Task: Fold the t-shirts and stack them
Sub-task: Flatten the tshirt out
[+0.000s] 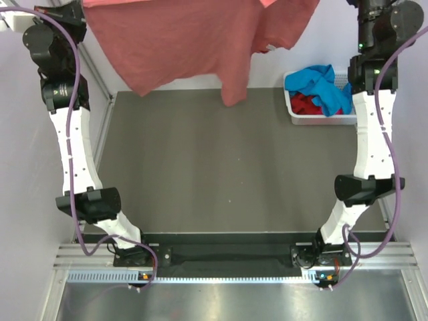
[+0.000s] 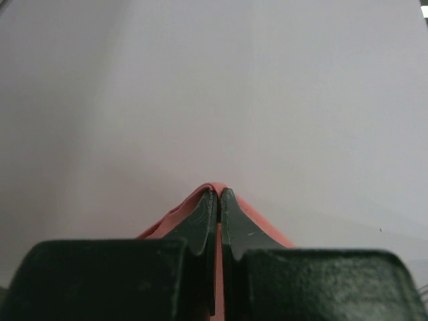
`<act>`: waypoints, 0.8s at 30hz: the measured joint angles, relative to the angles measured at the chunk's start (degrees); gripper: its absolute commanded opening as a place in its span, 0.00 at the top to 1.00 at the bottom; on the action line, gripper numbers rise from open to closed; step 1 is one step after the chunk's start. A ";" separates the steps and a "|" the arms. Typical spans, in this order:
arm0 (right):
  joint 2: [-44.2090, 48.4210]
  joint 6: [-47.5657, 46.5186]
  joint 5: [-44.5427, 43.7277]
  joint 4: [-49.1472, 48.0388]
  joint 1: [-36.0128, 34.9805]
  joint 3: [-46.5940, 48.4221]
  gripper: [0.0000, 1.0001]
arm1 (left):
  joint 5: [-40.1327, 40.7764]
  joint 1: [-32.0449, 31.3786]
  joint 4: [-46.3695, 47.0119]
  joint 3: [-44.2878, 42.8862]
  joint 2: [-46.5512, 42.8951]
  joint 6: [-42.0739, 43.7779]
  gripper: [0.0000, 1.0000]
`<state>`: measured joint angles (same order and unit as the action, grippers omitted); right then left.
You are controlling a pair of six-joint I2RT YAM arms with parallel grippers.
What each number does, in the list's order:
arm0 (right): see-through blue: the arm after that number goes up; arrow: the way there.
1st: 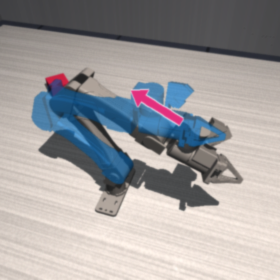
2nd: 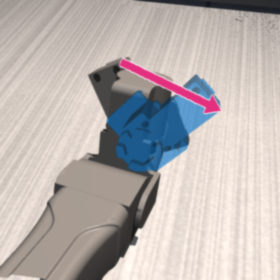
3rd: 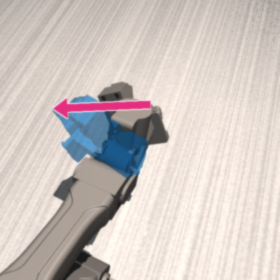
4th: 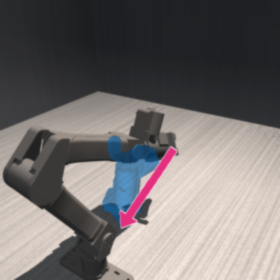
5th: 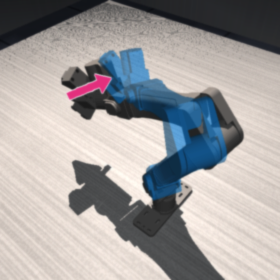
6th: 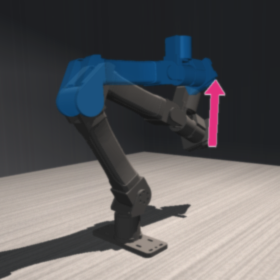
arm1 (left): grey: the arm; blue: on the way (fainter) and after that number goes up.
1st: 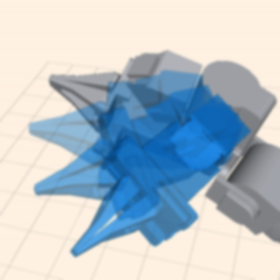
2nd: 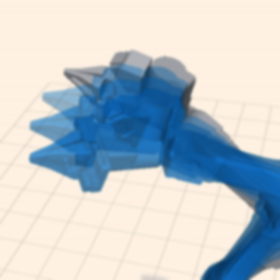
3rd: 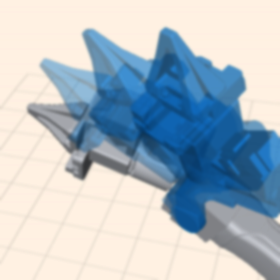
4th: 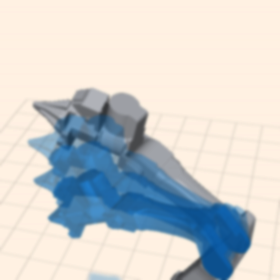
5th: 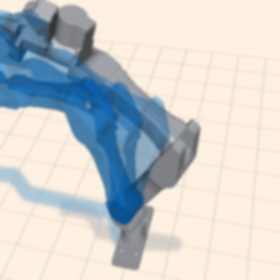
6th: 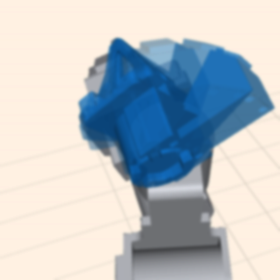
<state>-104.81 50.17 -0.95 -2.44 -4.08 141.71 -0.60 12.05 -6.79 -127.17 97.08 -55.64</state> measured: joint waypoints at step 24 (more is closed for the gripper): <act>38.53 -10.67 8.76 17.25 -4.85 -59.06 1.00 | 1.97 -3.06 -11.56 58.14 -40.19 12.57 1.00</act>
<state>-66.28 39.51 7.81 14.81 -8.93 82.65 1.37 8.99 -18.35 -69.04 56.88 -43.07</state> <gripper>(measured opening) 0.009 0.025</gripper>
